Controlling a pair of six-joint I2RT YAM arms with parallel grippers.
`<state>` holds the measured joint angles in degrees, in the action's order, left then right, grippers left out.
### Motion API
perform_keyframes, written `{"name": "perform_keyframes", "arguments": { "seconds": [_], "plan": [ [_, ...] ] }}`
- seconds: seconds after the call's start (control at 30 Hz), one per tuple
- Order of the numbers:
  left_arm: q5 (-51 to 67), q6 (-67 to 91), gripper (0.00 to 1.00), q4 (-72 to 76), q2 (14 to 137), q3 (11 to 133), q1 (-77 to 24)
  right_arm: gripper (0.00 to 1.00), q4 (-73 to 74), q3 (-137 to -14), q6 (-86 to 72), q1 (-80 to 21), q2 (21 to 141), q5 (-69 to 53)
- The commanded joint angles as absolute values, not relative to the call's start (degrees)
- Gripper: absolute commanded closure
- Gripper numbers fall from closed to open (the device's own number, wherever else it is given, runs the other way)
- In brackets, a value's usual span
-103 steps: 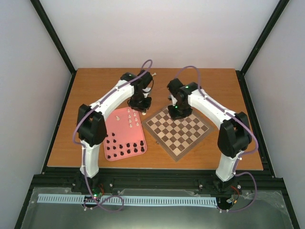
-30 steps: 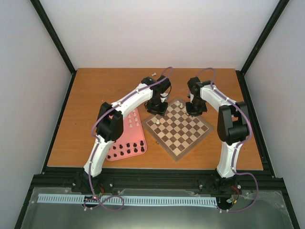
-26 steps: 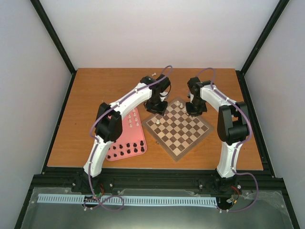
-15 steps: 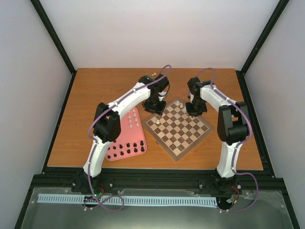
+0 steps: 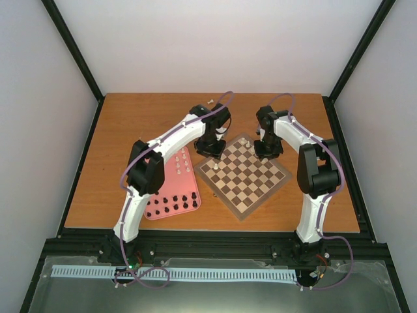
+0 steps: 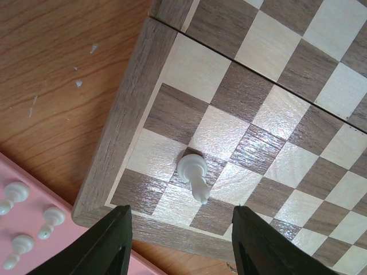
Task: Set up the chess pieces on the board
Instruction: Place the chess piece on the chessboard, then pick up the chess piece from the storage box.
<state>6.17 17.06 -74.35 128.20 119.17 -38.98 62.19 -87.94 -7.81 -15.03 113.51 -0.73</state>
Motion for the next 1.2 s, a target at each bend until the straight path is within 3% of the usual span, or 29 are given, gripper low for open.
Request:
{"name": "perform_keyframes", "arguments": {
  "seconds": [0.0,0.23,0.3,0.4,0.6,0.83,1.17],
  "plan": [
    [5.6,16.1,0.49,-74.3,125.7,120.4,-38.6,0.64,62.5,-87.9,-7.6,-14.5,110.8,-0.7],
    [3.9,16.0,0.5,-75.3,125.1,122.3,-36.8,0.36,64.2,-90.9,-8.3,-14.5,107.2,1.3],
    [3.5,16.2,0.49,-75.0,123.8,122.2,-34.8,0.32,64.9,-92.2,-8.6,-14.5,105.5,1.6],
    [2.3,16.3,0.38,-74.6,121.2,122.1,-30.9,0.31,66.4,-94.7,-9.0,-14.8,103.8,0.5],
    [-0.2,17.5,0.26,-73.2,114.9,116.8,-21.8,0.31,69.7,-100.8,-10.7,-21.1,104.6,-0.3],
    [2.7,18.4,0.32,-68.1,108.0,100.1,-11.8,0.31,69.8,-105.7,-12.9,-29.9,110.4,-3.4],
    [7.8,19.5,0.36,-63.0,109.1,91.0,-10.0,0.31,69.8,-111.0,-12.9,-35.1,120.1,-6.8]
  ]
}}
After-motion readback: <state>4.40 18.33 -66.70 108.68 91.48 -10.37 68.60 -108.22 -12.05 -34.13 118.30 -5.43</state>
